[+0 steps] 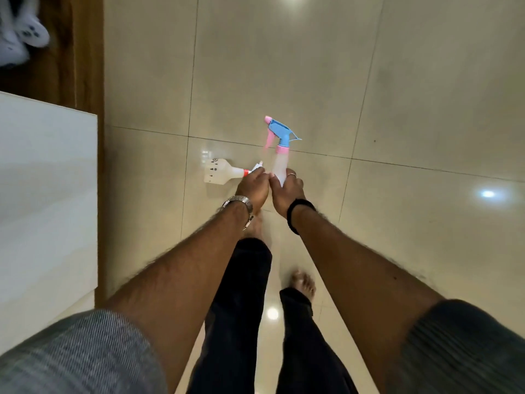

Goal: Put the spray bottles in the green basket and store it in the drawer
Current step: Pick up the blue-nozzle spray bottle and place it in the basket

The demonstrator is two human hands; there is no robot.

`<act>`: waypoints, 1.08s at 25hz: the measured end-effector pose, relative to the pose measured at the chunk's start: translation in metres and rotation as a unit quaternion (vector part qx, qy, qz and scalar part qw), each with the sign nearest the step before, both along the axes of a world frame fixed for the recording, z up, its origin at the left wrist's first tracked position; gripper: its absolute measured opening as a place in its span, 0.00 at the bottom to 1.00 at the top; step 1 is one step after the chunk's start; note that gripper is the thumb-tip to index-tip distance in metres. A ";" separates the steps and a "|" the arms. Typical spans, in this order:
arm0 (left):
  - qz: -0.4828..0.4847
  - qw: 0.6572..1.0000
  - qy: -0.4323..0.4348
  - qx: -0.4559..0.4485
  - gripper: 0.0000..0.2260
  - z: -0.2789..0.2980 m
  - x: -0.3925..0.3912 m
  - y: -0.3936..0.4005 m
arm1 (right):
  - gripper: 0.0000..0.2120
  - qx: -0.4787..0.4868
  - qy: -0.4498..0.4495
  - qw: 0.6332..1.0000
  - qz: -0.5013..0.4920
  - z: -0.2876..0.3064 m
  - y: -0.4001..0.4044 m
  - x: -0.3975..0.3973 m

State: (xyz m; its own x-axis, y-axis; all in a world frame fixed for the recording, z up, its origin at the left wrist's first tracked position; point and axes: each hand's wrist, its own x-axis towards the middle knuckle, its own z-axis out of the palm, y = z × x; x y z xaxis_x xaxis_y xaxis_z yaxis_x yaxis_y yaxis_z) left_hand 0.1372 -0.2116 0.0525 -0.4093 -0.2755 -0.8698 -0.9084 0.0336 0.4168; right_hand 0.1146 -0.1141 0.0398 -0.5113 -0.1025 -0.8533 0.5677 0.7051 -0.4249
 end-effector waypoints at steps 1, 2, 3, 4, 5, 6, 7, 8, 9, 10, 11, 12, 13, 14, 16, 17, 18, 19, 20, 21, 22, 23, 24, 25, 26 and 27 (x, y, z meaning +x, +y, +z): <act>0.011 1.000 0.014 -0.007 0.14 0.013 0.003 0.005 | 0.23 -0.005 0.017 1.000 0.014 0.014 0.004 0.001; 0.022 0.999 0.029 -0.019 0.16 0.028 0.006 0.012 | 0.23 -0.011 0.035 0.999 0.030 0.030 0.010 0.002; 0.025 0.998 0.040 -0.029 0.15 0.040 0.008 0.018 | 0.24 -0.016 0.055 0.997 0.045 0.045 0.015 0.002; 0.024 0.998 0.047 -0.034 0.13 0.052 0.012 0.026 | 0.24 -0.020 0.073 0.995 0.059 0.058 0.021 0.005; 0.026 0.997 0.058 -0.045 0.11 0.064 0.016 0.033 | 0.23 -0.024 0.092 0.993 0.070 0.071 0.029 0.008; 0.033 0.996 0.066 -0.055 0.13 0.073 0.019 0.039 | 0.23 -0.027 0.108 0.991 0.075 0.080 0.034 0.010; 0.035 0.994 0.078 -0.064 0.14 0.085 0.027 0.047 | 0.23 -0.030 0.121 0.989 0.082 0.091 0.043 0.017; 0.037 0.992 0.093 -0.071 0.13 0.095 0.036 0.054 | 0.23 -0.037 0.133 0.987 0.084 0.100 0.050 0.024; 0.034 0.991 0.106 -0.073 0.11 0.103 0.046 0.059 | 0.23 -0.043 0.141 0.986 0.083 0.108 0.057 0.031; 0.040 0.990 0.119 -0.071 0.12 0.111 0.059 0.064 | 0.24 -0.048 0.148 0.984 0.087 0.117 0.063 0.040; 0.049 0.987 0.130 -0.078 0.16 0.120 0.071 0.067 | 0.24 -0.053 0.155 0.982 0.093 0.126 0.066 0.050; 0.057 0.985 0.136 -0.086 0.18 0.130 0.084 0.067 | 0.24 -0.057 0.161 0.980 0.100 0.134 0.067 0.060; 0.066 0.983 0.142 -0.095 0.19 0.140 0.098 0.067 | 0.23 -0.062 0.168 0.978 0.109 0.142 0.066 0.070; 0.077 0.981 0.148 -0.101 0.19 0.148 0.112 0.065 | 0.23 -0.067 0.175 0.975 0.121 0.151 0.064 0.081; 0.092 0.978 0.147 -0.117 0.20 0.162 0.141 0.058 | 0.24 -0.081 0.179 0.967 0.162 0.166 0.057 0.103; 0.098 0.978 0.140 -0.123 0.20 0.166 0.155 0.054 | 0.25 -0.085 0.178 0.963 0.184 0.172 0.052 0.114; 0.108 0.977 0.132 -0.126 0.20 0.170 0.171 0.047 | 0.26 -0.088 0.177 0.957 0.210 0.178 0.045 0.127; 0.117 0.977 0.127 -0.124 0.19 0.173 0.188 0.040 | 0.27 -0.087 0.179 0.952 0.234 0.182 0.037 0.142; 0.126 0.976 0.125 -0.125 0.19 0.176 0.205 0.031 | 0.28 -0.086 0.181 0.946 0.255 0.187 0.027 0.158; 0.137 0.974 0.125 -0.130 0.19 0.178 0.225 0.020 | 0.28 -0.087 0.185 0.939 0.276 0.190 0.015 0.175; 0.149 0.970 0.128 -0.140 0.19 0.180 0.247 0.008 | 0.27 -0.090 0.190 0.932 0.294 0.194 0.002 0.194; 0.161 0.967 0.133 -0.149 0.19 0.183 0.271 -0.002 | 0.26 -0.092 0.196 0.925 0.311 0.198 -0.011 0.215; 0.168 0.963 0.139 -0.157 0.19 0.187 0.296 -0.012 | 0.25 -0.091 0.201 0.919 0.326 0.202 -0.023 0.237; 0.171 0.960 0.144 -0.166 0.19 0.192 0.321 -0.020 | 0.24 -0.089 0.203 0.916 0.335 0.203 -0.034 0.258; 0.175 0.958 0.147 -0.175 0.20 0.197 0.346 -0.028 | 0.24 -0.089 0.203 0.913 0.342 0.205 -0.045 0.279; 0.184 0.954 0.148 -0.187 0.20 0.201 0.378 -0.040 | 0.24 -0.097 0.202 0.908 0.354 0.208 -0.061 0.306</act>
